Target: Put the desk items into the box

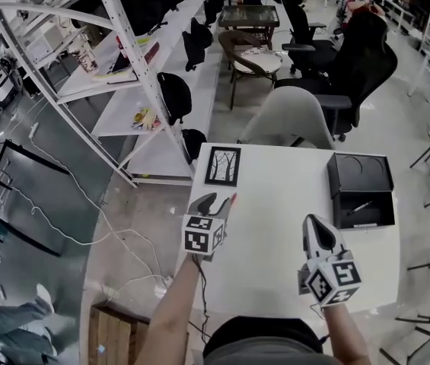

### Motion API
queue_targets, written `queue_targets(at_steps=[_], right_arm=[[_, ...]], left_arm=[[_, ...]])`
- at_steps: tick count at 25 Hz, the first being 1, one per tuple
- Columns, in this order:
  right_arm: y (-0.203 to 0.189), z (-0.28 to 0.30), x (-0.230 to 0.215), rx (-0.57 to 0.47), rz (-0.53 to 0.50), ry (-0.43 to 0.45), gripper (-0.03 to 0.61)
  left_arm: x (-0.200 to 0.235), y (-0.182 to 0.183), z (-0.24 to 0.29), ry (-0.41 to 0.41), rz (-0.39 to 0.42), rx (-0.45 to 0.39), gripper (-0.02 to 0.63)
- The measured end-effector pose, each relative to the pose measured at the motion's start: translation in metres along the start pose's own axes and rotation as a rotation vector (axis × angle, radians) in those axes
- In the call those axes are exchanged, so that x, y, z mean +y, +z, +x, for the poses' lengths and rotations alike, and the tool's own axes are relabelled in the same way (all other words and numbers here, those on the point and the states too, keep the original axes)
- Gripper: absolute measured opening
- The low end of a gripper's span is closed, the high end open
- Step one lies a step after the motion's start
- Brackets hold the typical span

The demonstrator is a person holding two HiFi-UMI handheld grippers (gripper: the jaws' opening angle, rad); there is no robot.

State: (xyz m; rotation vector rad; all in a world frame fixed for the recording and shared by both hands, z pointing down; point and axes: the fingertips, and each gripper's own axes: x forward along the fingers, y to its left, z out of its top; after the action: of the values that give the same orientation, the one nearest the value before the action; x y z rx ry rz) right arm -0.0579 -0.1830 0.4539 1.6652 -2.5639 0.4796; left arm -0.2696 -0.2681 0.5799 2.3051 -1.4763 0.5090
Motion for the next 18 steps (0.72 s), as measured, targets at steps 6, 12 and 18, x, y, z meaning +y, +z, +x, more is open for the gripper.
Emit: queue_targets(at_steps=[6,12,18], right_arm=[[-0.002,-0.002,-0.007,0.009,0.009,-0.010,0.003],[-0.004,-0.003,-0.014,0.008,0.022,-0.014,0.003],[-0.004,-0.001,-0.020,0.011,0.028,-0.020,0.003]], left_arm=[[-0.002,-0.024,0.020,-0.006,-0.018,0.088,0.155],[-0.005,-0.046,0.034,-0.012,0.001,0.178,0.154],[-0.001,-0.059,0.040,-0.007,0.007,0.241,0.153]])
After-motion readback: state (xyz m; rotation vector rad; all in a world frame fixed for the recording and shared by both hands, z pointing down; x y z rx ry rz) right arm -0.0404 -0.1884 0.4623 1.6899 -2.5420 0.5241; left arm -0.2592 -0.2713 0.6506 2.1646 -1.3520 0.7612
